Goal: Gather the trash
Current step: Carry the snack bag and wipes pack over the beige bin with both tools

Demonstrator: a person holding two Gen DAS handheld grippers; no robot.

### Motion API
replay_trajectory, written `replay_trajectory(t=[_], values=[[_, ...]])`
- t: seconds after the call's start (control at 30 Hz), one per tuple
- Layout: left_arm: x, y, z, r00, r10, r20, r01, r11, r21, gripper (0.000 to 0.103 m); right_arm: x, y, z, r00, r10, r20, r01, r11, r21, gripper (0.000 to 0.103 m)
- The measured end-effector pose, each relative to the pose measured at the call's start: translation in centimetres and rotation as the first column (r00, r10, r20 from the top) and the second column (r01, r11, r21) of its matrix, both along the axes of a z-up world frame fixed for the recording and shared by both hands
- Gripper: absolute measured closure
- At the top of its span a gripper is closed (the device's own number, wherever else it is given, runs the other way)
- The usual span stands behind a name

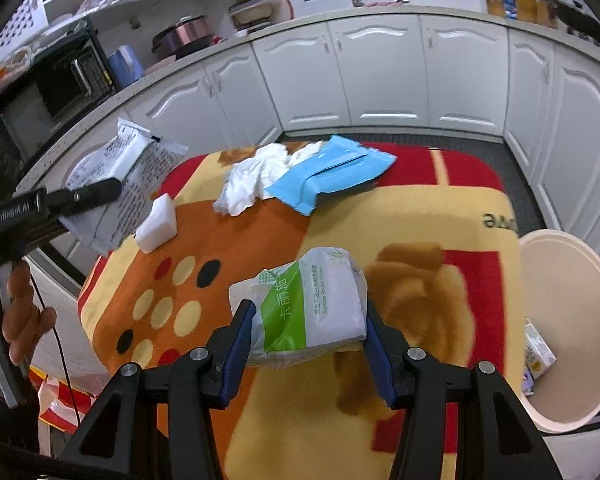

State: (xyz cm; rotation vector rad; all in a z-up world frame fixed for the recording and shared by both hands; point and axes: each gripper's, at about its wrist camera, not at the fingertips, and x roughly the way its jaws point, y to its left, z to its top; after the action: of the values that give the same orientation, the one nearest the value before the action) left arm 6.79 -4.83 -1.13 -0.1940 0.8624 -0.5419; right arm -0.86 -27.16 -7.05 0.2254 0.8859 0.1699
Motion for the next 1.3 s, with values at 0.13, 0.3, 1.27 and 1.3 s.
replay_trajectory(t=[0.13, 0.3, 1.27, 1.3], values=[[-0.9, -2.4, -0.5, 0.999, -0.034, -0.003, 0.034, 0.999, 0.020, 0.087, -1.0, -0.9, 0.6, 1.000, -0.024, 0.017, 0.024, 1.000, -0.009, 0.053], [-2.1, -5.2, -0.8, 0.998, -0.069, 0.009, 0.068, 0.996, 0.062, 0.087, -2.1, -2.7, 1.2, 0.997, -0.064, 0.039, 0.064, 0.998, -0.006, 0.053], [-5.4, -24.8, -2.5, 0.935, -0.350, 0.059, 0.332, 0.922, 0.198, 0.087, -7.7, -18.5, 1.6, 0.920, -0.390, 0.045, 0.391, 0.920, -0.022, 0.052], [-5.5, -25.5, -2.6, 0.932, -0.357, 0.058, 0.339, 0.919, 0.201, 0.087, -7.8, -19.0, 1.5, 0.916, -0.399, 0.042, 0.401, 0.916, -0.021, 0.052]])
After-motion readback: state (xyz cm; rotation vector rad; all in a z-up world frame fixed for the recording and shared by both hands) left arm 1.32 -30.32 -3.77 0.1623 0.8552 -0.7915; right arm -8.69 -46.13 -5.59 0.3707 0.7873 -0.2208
